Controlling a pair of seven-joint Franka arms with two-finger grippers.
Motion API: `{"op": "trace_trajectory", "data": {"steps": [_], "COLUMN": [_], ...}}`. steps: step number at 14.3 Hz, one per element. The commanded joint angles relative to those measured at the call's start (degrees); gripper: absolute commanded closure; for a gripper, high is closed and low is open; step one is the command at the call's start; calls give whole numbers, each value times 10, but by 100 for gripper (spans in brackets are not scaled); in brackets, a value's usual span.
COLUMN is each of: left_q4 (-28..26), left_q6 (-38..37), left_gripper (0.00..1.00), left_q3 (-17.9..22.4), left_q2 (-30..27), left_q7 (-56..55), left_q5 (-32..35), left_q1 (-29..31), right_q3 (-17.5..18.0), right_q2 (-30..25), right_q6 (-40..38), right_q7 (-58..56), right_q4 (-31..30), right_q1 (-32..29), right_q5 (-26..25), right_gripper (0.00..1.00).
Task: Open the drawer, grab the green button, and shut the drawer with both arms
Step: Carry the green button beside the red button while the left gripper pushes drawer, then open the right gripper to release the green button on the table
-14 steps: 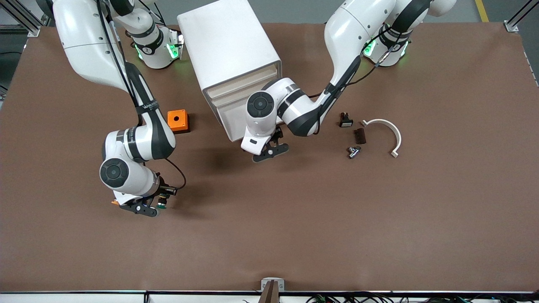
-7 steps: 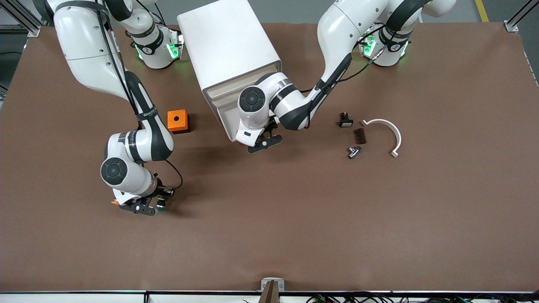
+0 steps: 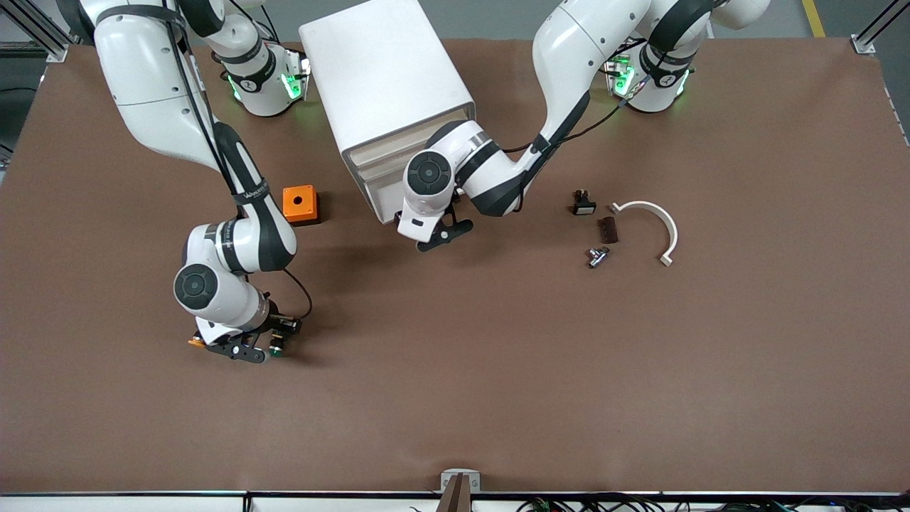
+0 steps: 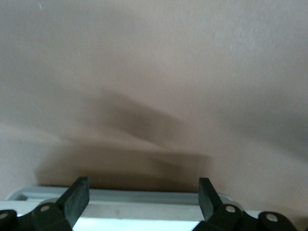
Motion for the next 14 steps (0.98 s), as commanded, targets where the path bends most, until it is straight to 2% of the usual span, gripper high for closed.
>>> {"op": "trace_trajectory", "data": {"steps": [1,4,7,11,14], "left_q4": [-5,-9,-14,-22,-22], "left_q6": [-5,-5,-5,-5,-3], "left_gripper": [0,0,0,0,0], "left_q3": [-1,-2,-3,-4,-6], "left_q2": [-4,-3,-2,6,9], "left_q7": [-7,-6,-4,-4,2], "left_q5": [-37,-63,-111,-152,-184], "left_q1": [-3,-2,-1,-2,-6], "right_q3": [8,2,-27,-100,-146], "right_q2": [-18,-59,-112,-142,-164], "right_q6": [-20,-135,-264,-420,-473], "right_q7": [-13,-42,-116,-250,-295], "right_q4": [6,43,78,149,173], "right_q1": [-10,-10,-18,-25,-23], "right_q5": [5,0,-2,-7,-7], "right_gripper": [0,0,0,0,0]}}
